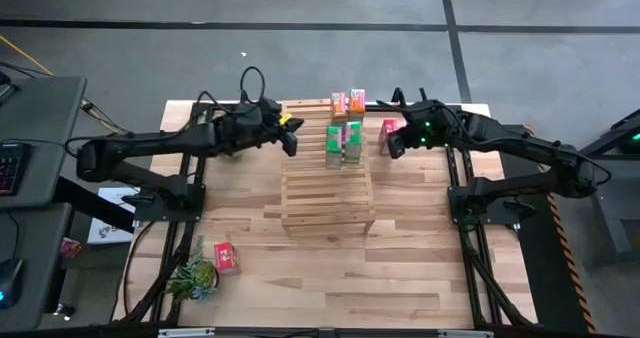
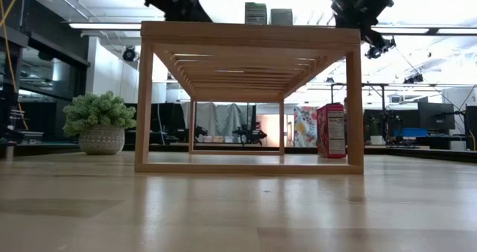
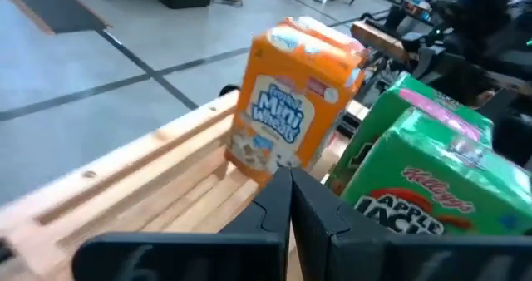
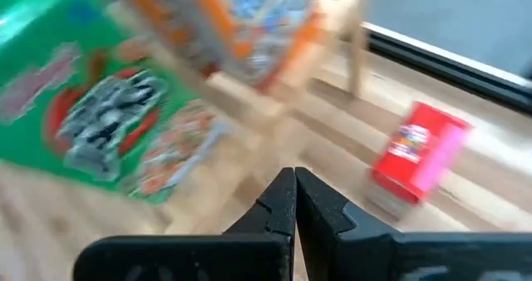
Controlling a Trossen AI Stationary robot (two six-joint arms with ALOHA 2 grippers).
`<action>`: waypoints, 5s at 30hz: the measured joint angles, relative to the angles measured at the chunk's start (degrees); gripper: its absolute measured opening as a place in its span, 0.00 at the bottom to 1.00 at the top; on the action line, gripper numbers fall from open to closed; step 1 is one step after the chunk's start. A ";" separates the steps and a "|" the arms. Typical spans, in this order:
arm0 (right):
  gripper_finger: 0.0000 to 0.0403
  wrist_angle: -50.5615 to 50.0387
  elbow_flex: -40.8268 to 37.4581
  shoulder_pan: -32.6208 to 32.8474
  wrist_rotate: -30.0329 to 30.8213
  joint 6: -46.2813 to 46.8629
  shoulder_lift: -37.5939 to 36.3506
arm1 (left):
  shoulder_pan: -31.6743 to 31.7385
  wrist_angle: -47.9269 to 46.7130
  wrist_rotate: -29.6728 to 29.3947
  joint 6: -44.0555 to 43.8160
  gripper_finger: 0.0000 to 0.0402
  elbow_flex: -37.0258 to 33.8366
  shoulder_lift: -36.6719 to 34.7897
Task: Stack cereal on shelf
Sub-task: Put the top red cereal box on the shelf
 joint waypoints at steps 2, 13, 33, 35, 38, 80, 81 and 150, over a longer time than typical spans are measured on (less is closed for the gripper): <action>0.00 -2.47 0.05 -0.13 3.08 4.49 0.00 | 0.43 -0.58 0.38 1.29 0.00 0.00 -1.35; 0.40 -4.24 0.05 -8.14 4.01 10.10 0.58 | 5.50 -2.46 4.64 2.45 0.00 -0.02 -8.17; 0.79 2.55 0.03 -13.46 8.45 17.66 20.46 | 7.83 -2.55 7.02 1.02 0.00 0.00 -10.25; 0.79 2.79 0.03 -13.44 8.04 17.70 21.48 | 7.83 -2.55 7.01 0.63 0.00 0.00 -10.25; 0.79 2.65 0.03 -13.39 8.18 18.16 22.73 | 7.83 -2.54 6.89 0.60 0.00 0.00 -10.25; 0.23 -27.93 37.71 24.02 -11.08 2.14 10.88 | 7.83 0.55 3.96 -2.96 0.00 0.02 -10.25; 0.23 -30.36 40.45 25.83 -9.90 1.04 14.00 | 7.83 0.55 3.98 -2.10 0.00 0.02 -10.25; 0.57 -49.08 65.81 26.39 14.82 37.71 43.85 | 7.81 0.51 10.76 2.68 0.00 0.04 -10.23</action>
